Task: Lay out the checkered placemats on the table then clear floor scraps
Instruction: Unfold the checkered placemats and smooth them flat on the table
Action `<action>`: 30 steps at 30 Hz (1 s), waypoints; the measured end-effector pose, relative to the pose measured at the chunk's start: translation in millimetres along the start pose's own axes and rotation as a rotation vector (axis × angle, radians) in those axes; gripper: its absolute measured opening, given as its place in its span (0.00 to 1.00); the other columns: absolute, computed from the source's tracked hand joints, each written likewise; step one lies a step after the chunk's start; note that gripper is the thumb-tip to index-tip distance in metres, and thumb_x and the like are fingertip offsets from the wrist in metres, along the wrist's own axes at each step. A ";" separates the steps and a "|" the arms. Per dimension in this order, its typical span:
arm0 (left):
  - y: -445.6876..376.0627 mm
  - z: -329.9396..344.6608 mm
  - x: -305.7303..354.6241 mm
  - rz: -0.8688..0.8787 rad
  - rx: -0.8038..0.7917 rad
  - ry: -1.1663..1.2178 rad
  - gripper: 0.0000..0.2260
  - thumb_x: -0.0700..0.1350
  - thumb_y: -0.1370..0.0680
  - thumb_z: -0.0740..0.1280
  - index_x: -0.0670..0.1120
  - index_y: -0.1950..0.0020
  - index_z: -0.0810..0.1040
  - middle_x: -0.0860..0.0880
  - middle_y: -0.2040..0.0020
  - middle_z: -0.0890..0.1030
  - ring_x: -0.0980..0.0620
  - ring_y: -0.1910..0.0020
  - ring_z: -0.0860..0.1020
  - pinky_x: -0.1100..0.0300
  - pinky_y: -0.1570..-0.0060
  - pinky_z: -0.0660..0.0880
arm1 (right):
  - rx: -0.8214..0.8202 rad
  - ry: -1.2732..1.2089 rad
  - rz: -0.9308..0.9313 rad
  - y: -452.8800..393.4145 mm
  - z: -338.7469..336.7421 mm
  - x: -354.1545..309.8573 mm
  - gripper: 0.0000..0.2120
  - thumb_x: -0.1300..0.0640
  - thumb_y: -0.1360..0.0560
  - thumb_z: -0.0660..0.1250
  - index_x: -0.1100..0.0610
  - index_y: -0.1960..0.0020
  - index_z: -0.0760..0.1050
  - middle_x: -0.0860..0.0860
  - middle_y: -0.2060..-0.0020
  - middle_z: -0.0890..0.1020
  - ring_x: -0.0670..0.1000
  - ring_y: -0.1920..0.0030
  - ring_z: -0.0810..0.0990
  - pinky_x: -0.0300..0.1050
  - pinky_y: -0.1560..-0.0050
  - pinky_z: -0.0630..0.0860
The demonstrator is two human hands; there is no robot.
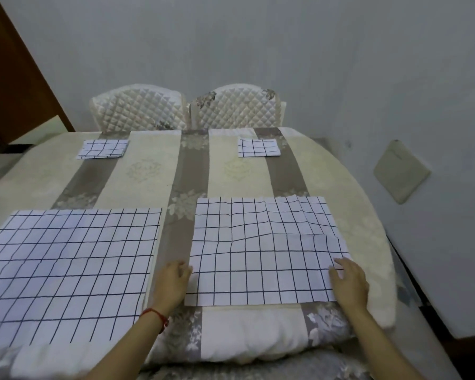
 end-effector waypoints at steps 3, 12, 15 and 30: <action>-7.3 18.0 1.2 -0.077 0.005 -0.063 0.11 0.49 0.25 0.65 0.44 0.62 0.70 0.44 0.62 0.73 0.44 0.59 0.73 0.52 0.56 0.72 | -0.205 0.189 -0.134 3.7 42.2 -13.5 0.24 0.51 0.22 0.59 0.56 0.29 0.63 0.55 0.26 0.61 0.56 0.25 0.55 0.53 0.27 0.53; -20.0 46.6 -6.0 -0.207 0.027 -0.064 0.12 0.36 0.28 0.68 0.33 0.47 0.71 0.34 0.49 0.75 0.36 0.47 0.74 0.51 0.52 0.71 | -0.384 0.444 -0.217 20.1 79.4 -8.1 0.28 0.44 0.20 0.45 0.51 0.24 0.41 0.50 0.24 0.42 0.52 0.24 0.39 0.51 0.26 0.38; -21.4 46.5 -10.0 -0.213 0.015 -0.004 0.11 0.32 0.28 0.66 0.42 0.67 0.67 0.44 0.68 0.70 0.42 0.64 0.73 0.55 0.64 0.68 | -0.400 0.445 -0.217 21.0 81.3 -4.7 0.28 0.43 0.21 0.44 0.51 0.25 0.40 0.50 0.24 0.41 0.51 0.24 0.38 0.51 0.26 0.37; -11.9 24.9 -42.3 -0.182 -0.035 0.008 0.12 0.38 0.29 0.67 0.43 0.72 0.70 0.46 0.73 0.74 0.50 0.72 0.71 0.61 0.70 0.66 | -0.518 0.507 -0.180 44.4 75.1 0.8 0.32 0.39 0.23 0.41 0.52 0.25 0.36 0.49 0.25 0.37 0.51 0.24 0.37 0.52 0.26 0.39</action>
Point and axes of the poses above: each hand's wrist, its own y-axis away from the middle knuckle, its own z-axis out of the palm, x = y × z, the point moved 9 cm from there along -y, towards the middle knuckle
